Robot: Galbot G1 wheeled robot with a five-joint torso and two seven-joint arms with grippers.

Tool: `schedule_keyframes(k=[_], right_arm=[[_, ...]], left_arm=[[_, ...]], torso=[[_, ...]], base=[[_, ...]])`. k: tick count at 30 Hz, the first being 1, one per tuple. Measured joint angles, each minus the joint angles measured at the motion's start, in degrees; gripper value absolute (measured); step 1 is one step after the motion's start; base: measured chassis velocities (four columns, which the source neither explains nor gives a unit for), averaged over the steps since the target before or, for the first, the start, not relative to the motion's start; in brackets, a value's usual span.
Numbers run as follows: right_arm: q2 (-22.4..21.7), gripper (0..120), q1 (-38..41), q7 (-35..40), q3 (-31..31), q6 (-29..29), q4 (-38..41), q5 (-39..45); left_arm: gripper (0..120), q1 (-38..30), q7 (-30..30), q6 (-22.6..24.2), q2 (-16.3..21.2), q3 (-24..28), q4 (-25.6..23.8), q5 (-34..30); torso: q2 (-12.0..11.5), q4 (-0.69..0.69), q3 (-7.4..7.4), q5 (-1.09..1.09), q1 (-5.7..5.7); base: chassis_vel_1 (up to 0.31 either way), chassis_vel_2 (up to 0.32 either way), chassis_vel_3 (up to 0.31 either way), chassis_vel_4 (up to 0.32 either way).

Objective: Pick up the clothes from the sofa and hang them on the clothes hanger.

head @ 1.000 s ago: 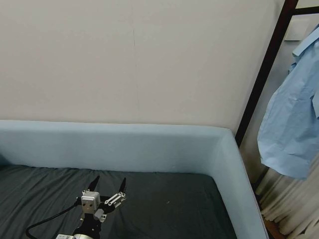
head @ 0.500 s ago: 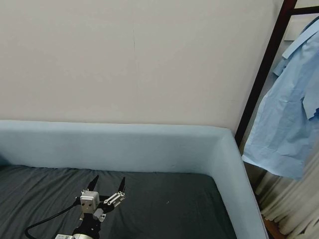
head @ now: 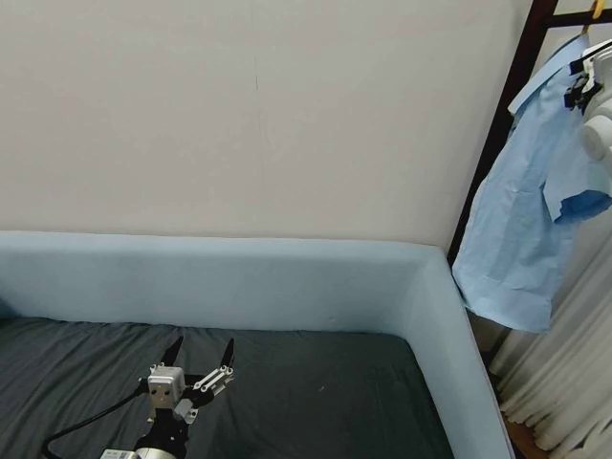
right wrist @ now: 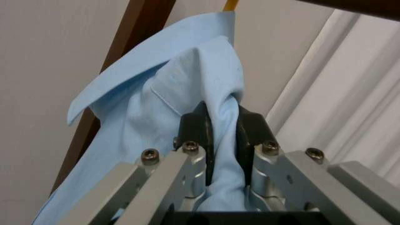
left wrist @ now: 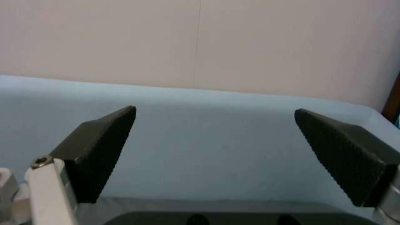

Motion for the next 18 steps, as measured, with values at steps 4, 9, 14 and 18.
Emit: schedule_keyframes(k=[4,9,14,18], right_arm=[[-0.89,7,-1.78,-0.03,0.98,0.02,1.31,-0.31],[-2.61,7,-4.43,0.25,3.02,-0.58,3.81,-0.15],[-4.3,15,-6.48,0.14,4.54,-0.85,6.19,1.03],[-5.96,30,-8.05,0.12,6.28,-0.89,8.36,2.04]], left_arm=[[100,-0.11,0.0,0.0,-0.1,0.15,0.11,-0.01],[100,-0.16,0.0,0.0,-0.03,0.53,0.12,0.01],[100,-0.09,0.0,0.1,0.01,0.78,-0.11,0.08],[100,0.24,-0.04,0.14,0.0,0.84,-0.44,0.23]], torso=[[0.0,0.01,0.0,0.0,0.0],[0.0,0.02,0.0,0.0,0.0],[0.0,0.03,0.0,0.01,0.0],[0.0,0.02,0.0,0.04,0.0]], base=[[0.0,0.0,0.0,0.0],[0.0,0.0,0.0,0.0],[0.0,0.0,0.0,0.0],[0.0,0.0,0.0,0.0]])
